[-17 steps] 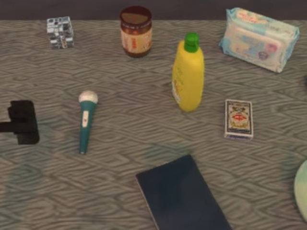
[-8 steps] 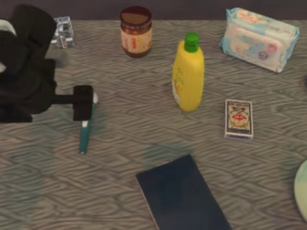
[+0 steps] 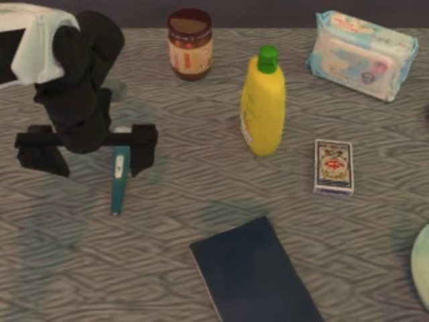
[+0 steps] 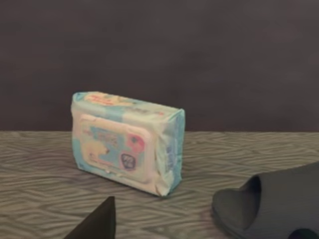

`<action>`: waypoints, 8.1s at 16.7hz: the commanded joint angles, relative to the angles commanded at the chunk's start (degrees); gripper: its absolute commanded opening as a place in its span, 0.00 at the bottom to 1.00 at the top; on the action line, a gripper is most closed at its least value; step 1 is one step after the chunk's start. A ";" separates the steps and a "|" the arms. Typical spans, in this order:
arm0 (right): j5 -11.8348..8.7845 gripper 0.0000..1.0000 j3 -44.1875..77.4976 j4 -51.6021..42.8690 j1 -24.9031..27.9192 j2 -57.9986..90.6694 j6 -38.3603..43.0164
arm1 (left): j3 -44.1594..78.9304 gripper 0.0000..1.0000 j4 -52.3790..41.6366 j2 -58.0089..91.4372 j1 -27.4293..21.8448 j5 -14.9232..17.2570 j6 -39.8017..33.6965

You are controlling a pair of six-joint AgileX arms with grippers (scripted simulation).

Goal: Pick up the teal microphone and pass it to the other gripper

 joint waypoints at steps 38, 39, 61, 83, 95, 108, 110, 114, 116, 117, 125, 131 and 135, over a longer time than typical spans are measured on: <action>0.00 1.00 0.00 0.00 0.00 0.00 0.00 | -8.14 0.00 19.92 11.76 0.53 0.14 0.69; 0.00 1.00 0.00 0.00 0.00 0.00 0.00 | -8.14 0.00 19.92 11.76 0.53 0.14 0.69; 0.00 1.00 0.00 0.00 0.00 0.00 0.00 | -27.03 0.00 92.57 -9.76 3.01 27.82 16.76; 0.00 1.00 0.00 0.00 0.00 0.00 0.00 | -35.83 0.00 108.85 -17.81 -16.20 10.45 13.66; -0.38 1.00 0.54 0.30 0.44 0.74 -0.07 | -35.84 0.00 108.87 -17.82 -16.22 10.43 13.66; -16.63 1.00 31.03 18.60 19.88 50.05 -2.34 | -35.84 0.00 108.87 -17.82 -16.22 10.43 13.66; -19.18 1.00 35.96 21.62 22.93 58.08 -2.80 | -35.84 0.00 108.87 -17.82 -16.22 10.43 13.66; -22.72 1.00 42.24 25.20 27.18 68.61 -3.45 | -35.84 0.00 108.87 -17.82 -16.22 10.43 13.66; -23.43 1.00 43.36 25.77 28.03 70.68 -3.56 | -35.84 0.00 108.87 -17.82 -16.22 10.43 13.66; -23.49 1.00 43.46 25.81 28.11 70.88 -3.57 | -35.84 0.00 108.87 -17.82 -16.22 10.43 13.66; -22.09 1.00 47.09 26.69 29.41 75.01 -3.48 | -35.84 0.00 108.87 -17.82 -16.22 10.43 13.66; -17.41 1.00 59.27 29.53 33.86 90.71 -3.35 | -35.84 0.00 108.87 -17.82 -16.22 10.43 13.66; -16.64 1.00 61.14 29.90 34.62 92.66 -3.31 | -35.84 0.00 108.87 -17.82 -16.22 10.43 13.66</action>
